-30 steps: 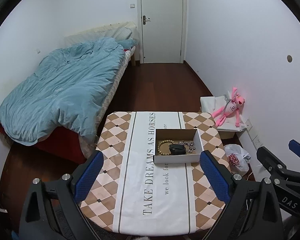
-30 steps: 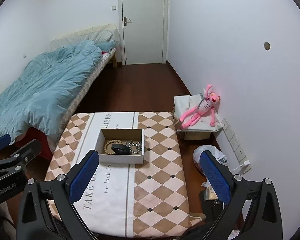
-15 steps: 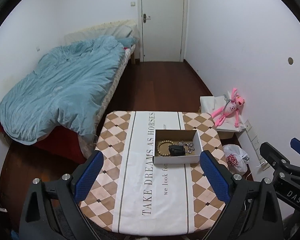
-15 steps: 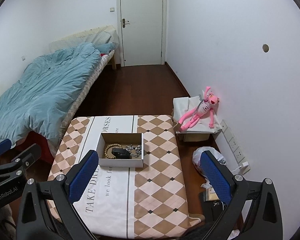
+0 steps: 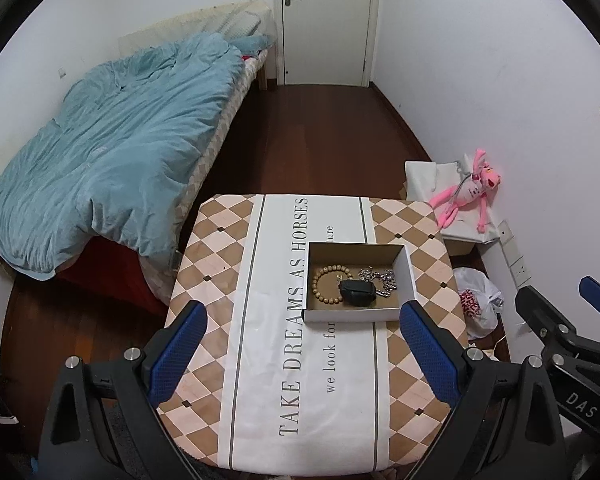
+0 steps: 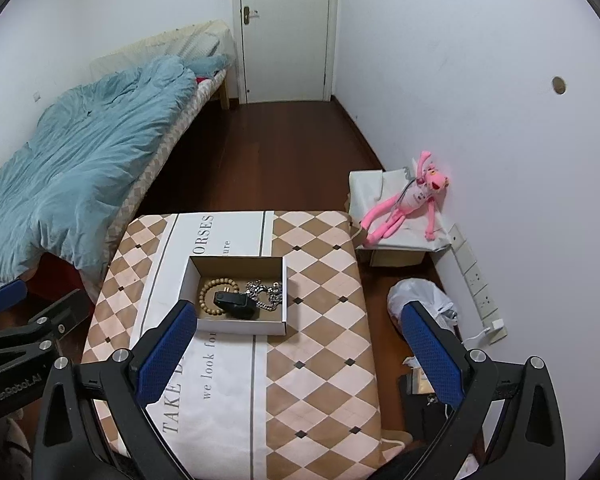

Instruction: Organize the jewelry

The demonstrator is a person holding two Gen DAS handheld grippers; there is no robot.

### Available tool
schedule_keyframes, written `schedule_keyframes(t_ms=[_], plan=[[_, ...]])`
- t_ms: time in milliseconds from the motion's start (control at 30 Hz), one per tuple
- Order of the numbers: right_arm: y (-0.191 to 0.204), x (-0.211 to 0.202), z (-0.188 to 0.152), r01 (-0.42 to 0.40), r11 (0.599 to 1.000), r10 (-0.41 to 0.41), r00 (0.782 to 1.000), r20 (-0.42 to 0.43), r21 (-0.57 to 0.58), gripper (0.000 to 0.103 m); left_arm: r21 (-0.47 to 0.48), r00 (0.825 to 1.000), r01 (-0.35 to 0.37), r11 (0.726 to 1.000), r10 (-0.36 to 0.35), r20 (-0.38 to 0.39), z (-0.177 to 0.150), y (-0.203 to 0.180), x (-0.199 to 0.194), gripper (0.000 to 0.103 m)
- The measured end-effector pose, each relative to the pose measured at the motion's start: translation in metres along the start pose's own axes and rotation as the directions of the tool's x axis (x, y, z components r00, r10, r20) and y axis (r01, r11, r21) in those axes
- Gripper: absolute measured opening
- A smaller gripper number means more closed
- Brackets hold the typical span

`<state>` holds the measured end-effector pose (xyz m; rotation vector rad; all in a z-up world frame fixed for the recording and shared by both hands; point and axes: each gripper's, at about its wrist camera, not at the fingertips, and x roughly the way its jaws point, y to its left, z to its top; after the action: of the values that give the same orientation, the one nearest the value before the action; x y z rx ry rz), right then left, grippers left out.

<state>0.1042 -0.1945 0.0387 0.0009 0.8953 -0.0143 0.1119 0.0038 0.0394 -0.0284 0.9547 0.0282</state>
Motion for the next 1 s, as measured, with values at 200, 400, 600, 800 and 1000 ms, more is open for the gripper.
schedule_keyframes(t_ms=[200,400,600,800,1000], plan=[[0.001,0.018,0.011,0.006,1.000,-0.006,0.999,-0.031,-0.003,0.103,-0.001,1.000,-0.005,1.000,0.005,-0.020,0.013,0.001,0.010,0.098],[-0.001,0.031,0.015,0.014,1.000,-0.015,0.998,-0.061,-0.007,0.103,0.007,0.999,-0.005,1.000,0.005,-0.044,0.016,-0.002,0.017,0.098],[-0.001,0.036,0.015,0.020,1.000,-0.021,0.997,-0.079,-0.017,0.103,0.004,0.998,-0.009,1.000,0.009,-0.061,0.014,-0.003,0.022,0.098],[0.000,0.038,0.014,0.020,0.999,-0.022,0.996,-0.090,-0.031,0.103,0.001,0.997,-0.015,1.000,0.015,-0.070,0.012,0.000,0.024,0.098],[0.004,0.038,0.014,0.018,0.999,-0.022,0.995,-0.096,-0.045,0.103,-0.002,0.997,-0.021,1.000,0.021,-0.075,0.009,0.001,0.027,0.098]])
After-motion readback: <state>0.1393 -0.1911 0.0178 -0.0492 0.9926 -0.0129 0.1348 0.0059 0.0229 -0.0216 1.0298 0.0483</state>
